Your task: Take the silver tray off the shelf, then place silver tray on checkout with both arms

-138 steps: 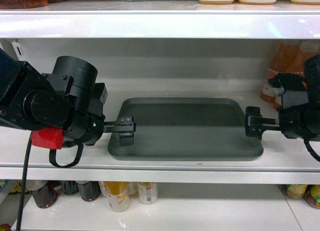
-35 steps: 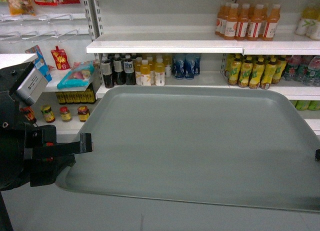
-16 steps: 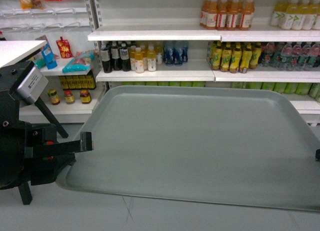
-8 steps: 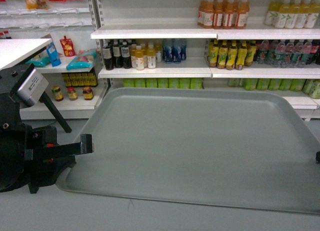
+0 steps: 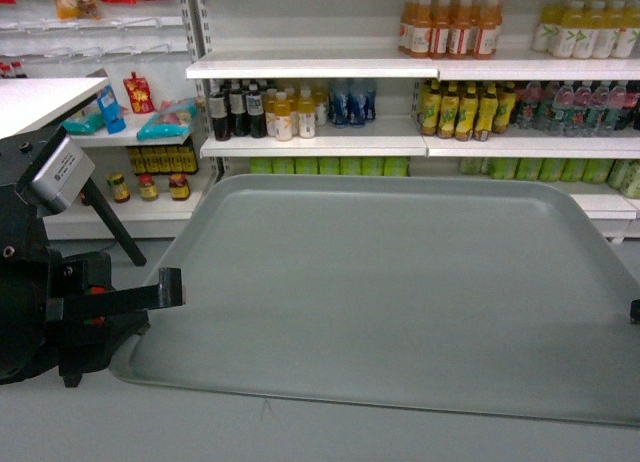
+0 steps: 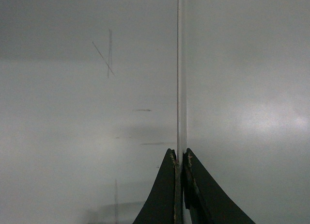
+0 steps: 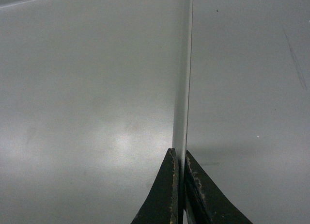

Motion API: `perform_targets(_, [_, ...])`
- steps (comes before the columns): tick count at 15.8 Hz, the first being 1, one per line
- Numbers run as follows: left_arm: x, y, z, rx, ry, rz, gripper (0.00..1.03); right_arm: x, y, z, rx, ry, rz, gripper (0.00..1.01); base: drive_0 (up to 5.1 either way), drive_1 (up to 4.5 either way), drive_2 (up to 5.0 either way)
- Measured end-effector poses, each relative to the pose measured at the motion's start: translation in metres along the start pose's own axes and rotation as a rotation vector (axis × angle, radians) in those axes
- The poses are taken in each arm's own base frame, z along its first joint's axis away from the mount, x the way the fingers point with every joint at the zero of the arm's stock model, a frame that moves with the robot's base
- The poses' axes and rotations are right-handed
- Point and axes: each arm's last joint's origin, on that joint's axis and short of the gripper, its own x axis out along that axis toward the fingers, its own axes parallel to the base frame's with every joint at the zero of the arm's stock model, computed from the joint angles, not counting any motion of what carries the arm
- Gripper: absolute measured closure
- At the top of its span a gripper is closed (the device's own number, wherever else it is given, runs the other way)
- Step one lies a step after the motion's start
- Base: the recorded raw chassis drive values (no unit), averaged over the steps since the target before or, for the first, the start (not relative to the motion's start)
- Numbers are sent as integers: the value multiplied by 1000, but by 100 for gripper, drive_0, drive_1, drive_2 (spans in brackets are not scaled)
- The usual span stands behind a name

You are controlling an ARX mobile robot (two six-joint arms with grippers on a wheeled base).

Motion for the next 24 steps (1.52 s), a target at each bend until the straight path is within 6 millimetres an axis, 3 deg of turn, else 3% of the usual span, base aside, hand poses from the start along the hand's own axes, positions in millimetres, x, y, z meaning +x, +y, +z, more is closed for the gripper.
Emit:
perform_targets(3, [0, 0, 0, 0, 1, 1, 100, 0, 0, 0, 0, 0, 0, 98, 10, -371, 390])
perform_targets(24, [0, 0, 0, 0, -1, 0, 101, 0, 0, 0, 0, 1, 0, 98, -489, 251, 251])
